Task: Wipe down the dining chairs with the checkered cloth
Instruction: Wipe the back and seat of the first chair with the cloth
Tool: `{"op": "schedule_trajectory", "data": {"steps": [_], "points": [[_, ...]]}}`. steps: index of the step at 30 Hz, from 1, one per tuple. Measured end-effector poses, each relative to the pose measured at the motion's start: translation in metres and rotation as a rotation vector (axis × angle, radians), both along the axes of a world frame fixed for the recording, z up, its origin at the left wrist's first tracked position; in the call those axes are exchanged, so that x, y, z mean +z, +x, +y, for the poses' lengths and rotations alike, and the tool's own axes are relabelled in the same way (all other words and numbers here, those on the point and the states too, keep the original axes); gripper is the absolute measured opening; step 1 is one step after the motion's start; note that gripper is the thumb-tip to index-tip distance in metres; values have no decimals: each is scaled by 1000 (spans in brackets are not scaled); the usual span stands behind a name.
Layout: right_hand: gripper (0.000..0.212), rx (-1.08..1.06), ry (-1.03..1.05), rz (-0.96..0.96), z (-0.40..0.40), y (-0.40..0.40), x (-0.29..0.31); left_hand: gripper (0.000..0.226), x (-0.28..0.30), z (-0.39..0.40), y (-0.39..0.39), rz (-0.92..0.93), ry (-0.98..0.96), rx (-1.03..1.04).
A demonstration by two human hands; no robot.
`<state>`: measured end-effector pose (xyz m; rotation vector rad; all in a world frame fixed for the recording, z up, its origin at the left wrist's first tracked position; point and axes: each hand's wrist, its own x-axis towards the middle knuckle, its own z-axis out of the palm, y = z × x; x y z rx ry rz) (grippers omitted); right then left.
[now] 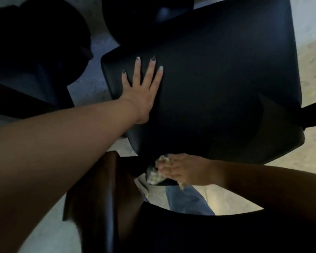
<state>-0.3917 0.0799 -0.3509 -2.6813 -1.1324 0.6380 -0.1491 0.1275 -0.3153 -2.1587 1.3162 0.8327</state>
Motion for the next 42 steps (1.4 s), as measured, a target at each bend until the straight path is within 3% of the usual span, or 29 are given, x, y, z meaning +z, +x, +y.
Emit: {"op": "schedule_trajectory", "data": {"steps": [2, 4, 6, 7, 10, 12, 15, 22, 25, 27, 30, 38, 40, 42], "points": [[70, 97, 63, 195, -9, -12, 0, 142, -3, -8, -10, -18, 75, 27], [68, 63, 212, 288, -26, -13, 5, 143, -4, -13, -15, -13, 124, 93], [53, -248, 425, 257, -63, 6, 17, 145, -6, -15, -16, -5, 137, 132], [48, -450, 483, 150, -89, 19, 20, 146, -7, -15, -15, -5, 140, 142], [58, -982, 218, -99, -180, 71, 25, 149, -6, -16, -15, -5, 145, 157], [76, -1214, 101, -71, -222, 96, 24, 148, -6, -17, -16, -14, 151, 160], [86, -1327, 59, -33, -223, 104, 16, 149, -6, -19, -18, -24, 167, 164], [85, -852, 150, 76, -121, 43, 3, 146, -3, -21, -18, -19, 184, 166], [78, -686, 192, 38, -81, 10, 1, 144, -2, -22, -18, -19, 192, 160], [71, -567, 147, -25, -65, -8, -1, 146, -1, -22, -18, -18, 189, 162], [83, -370, 4, 6, -47, -29, 1, 148, 0, -23, -19, -19, 182, 161], [84, -105, -55, 80, -32, -52, 11, 145, 0, -21, -19, -25, 159, 155], [79, 10, -6, 136, -28, -59, 13, 144, 0, -21, -19, -23, 162, 166], [69, -12, 97, 244, -33, -51, 19, 143, -1, -21, -19, -29, 171, 164]]}}
